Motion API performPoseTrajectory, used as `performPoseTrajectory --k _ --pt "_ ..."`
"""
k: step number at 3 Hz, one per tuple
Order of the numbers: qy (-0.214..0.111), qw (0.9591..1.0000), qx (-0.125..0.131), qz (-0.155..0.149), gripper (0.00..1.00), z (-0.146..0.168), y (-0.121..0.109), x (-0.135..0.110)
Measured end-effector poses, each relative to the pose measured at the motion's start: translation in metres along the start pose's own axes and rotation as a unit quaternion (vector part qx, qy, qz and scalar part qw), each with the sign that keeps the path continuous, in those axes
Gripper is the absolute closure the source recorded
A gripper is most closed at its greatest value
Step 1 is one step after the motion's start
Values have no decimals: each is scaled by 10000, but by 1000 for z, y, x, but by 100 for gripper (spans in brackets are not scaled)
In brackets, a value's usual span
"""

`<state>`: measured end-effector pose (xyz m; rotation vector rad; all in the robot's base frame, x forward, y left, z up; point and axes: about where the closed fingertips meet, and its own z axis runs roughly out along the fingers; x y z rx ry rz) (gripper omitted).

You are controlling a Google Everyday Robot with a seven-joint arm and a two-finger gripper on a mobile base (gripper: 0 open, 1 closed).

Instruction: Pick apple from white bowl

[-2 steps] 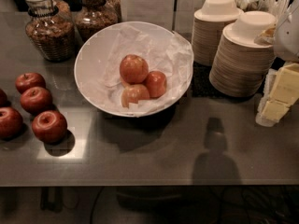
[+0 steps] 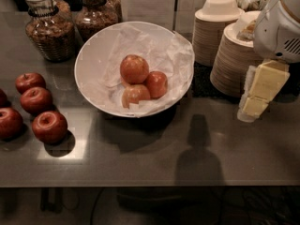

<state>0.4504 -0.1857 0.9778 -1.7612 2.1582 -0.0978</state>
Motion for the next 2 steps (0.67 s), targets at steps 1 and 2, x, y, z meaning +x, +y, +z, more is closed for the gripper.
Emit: performPoseTrajectory --k 1,2 --pt "-191 9990 22 -408 0 6 -6 -43" --pt "-270 9966 162 -757 0 10 -12 -70"
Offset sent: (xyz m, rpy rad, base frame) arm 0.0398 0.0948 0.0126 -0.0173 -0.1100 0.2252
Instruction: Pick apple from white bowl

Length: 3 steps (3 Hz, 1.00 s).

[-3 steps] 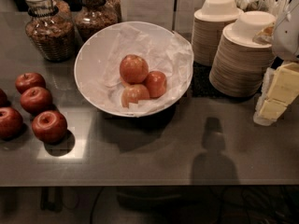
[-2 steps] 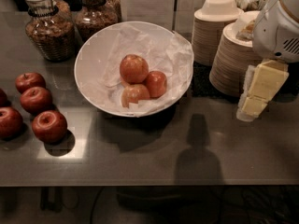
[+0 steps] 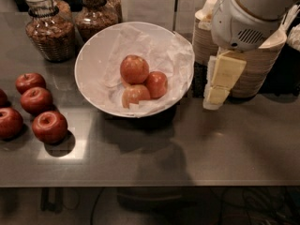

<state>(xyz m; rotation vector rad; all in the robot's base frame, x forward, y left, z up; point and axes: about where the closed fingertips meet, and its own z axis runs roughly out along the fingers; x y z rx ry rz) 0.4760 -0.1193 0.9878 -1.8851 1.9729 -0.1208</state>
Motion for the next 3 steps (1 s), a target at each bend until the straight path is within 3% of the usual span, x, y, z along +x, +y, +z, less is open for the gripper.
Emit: performPoseTrajectory --k 1,2,3 --pt "-4 10000 2 -2 0 0 0 0" --pt "-343 9993 19 150 0 10 -8 -10" --pt "-1162 9932 119 -18 0 10 -25 -64"
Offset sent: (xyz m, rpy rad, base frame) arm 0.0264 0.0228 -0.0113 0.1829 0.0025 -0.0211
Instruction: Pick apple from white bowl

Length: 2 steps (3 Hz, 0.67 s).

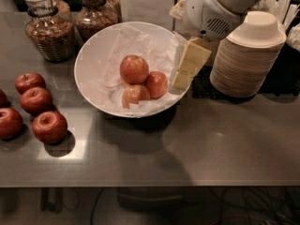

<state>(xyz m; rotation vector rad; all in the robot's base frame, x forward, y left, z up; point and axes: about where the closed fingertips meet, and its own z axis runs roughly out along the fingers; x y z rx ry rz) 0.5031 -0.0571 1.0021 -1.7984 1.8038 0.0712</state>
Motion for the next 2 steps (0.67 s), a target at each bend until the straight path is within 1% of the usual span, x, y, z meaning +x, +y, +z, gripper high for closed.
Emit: performPoseTrajectory --k 1,2 --pt "-618 9981 -22 -9 0 7 -18 -37" --pt "-671 9977 -88 -80 0 31 -24 -59"
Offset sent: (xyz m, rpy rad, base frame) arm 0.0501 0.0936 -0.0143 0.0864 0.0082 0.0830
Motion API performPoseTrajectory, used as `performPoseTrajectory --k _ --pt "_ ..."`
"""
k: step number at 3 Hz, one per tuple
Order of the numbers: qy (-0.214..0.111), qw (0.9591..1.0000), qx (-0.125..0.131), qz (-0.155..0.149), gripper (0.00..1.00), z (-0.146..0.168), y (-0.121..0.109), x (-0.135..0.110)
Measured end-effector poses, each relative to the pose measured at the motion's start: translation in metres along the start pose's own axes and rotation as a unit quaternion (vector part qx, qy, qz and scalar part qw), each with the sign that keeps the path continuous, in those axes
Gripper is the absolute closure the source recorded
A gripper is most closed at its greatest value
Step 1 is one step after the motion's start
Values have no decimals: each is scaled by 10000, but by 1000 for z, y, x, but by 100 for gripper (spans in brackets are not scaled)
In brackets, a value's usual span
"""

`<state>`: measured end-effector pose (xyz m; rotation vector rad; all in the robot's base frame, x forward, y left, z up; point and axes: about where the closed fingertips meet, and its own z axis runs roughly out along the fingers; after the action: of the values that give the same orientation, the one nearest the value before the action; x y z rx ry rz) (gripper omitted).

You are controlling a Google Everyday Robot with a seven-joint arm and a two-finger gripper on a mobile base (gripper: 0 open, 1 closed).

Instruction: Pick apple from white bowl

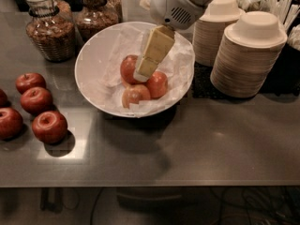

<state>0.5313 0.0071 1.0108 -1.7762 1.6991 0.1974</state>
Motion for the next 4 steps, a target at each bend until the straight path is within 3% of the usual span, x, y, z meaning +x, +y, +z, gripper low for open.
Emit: performPoseTrajectory --k 2,4 --pt "222 9990 -298 245 0 63 -2 18" --pt "207 9971 -608 406 0 99 -3 25"
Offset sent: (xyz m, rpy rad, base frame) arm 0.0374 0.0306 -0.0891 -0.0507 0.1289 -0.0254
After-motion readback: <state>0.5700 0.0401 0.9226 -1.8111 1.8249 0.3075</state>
